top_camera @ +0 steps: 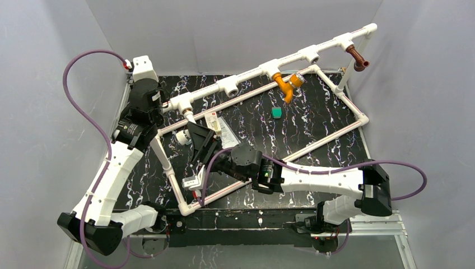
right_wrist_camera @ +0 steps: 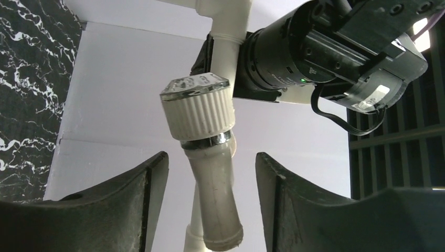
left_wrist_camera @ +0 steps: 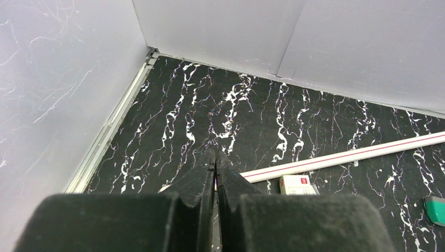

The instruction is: Install the water faucets

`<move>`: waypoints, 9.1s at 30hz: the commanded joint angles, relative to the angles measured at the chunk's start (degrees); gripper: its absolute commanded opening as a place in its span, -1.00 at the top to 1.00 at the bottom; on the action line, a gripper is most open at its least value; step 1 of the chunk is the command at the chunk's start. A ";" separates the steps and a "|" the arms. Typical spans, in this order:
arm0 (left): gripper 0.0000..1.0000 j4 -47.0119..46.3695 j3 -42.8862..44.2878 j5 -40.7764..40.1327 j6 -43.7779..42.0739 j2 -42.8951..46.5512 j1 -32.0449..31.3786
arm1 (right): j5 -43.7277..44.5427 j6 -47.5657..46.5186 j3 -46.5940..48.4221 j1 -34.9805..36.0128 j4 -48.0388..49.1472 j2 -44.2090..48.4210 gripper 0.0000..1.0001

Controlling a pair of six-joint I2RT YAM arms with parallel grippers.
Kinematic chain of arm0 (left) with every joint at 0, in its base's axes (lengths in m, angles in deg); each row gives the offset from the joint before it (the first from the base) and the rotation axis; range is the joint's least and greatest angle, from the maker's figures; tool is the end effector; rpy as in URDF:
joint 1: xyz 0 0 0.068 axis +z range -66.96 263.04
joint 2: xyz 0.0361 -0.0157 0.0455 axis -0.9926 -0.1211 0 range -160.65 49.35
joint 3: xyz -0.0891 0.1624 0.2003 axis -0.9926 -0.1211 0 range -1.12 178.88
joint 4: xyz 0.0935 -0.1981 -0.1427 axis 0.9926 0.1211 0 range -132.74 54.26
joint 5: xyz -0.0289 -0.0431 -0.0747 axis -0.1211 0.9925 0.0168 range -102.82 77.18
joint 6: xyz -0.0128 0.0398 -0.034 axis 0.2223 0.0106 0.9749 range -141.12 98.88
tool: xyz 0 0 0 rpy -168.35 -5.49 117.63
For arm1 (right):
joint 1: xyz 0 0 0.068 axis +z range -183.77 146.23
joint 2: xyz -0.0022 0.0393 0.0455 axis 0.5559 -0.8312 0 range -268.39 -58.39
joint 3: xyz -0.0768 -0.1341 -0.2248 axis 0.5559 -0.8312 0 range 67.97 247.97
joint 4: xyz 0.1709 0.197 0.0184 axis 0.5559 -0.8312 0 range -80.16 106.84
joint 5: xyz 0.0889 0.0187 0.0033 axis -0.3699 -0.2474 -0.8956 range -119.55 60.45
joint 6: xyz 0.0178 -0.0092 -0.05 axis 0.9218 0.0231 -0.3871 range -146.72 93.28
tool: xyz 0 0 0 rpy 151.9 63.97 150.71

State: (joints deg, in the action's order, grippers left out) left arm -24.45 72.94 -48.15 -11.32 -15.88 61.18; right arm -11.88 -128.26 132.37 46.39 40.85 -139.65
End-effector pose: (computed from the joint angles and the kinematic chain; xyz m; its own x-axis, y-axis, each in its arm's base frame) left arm 0.2340 -0.0716 0.4333 -0.1118 -0.1049 -0.9882 -0.2481 0.9659 -0.0744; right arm 0.0685 0.3320 0.3742 0.8652 -0.4748 0.1614 0.1983 0.0283 -0.9797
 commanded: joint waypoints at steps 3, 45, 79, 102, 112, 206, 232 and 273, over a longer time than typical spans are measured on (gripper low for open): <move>1.00 18.81 -6.34 3.39 0.30 -6.13 -1.77 | 0.68 2.66 1.55 0.16 6.62 -1.19 -0.13; 1.00 19.22 -6.24 4.11 0.39 -6.22 -1.86 | 38.55 119.43 -1.69 2.58 53.78 -8.26 0.97; 1.00 19.69 -6.50 4.43 0.41 -6.83 -1.95 | 40.09 188.79 -4.80 2.32 21.78 0.12 0.46; 1.00 19.47 -6.35 4.22 0.42 -7.28 -1.95 | 33.54 176.10 -10.62 2.20 20.87 6.04 -0.49; 1.00 19.19 -6.80 4.04 0.31 -7.01 -1.99 | 24.65 153.80 -14.96 2.07 19.43 12.31 -0.62; 1.00 19.20 -6.79 3.97 -0.21 -7.91 -2.48 | 14.47 69.20 -1.41 0.76 32.55 -3.18 0.97; 1.00 19.42 -6.35 4.77 -0.22 -8.53 -2.48 | 35.31 168.20 -0.92 0.70 30.26 -1.45 0.97; 0.94 19.84 -6.70 5.45 -0.13 -6.57 -2.57 | 27.33 176.51 -8.55 -0.10 16.93 4.04 -0.37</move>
State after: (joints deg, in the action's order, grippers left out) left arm -24.52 73.60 -48.26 -12.48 -17.24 60.69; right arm 15.60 48.83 125.51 46.43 58.73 -139.03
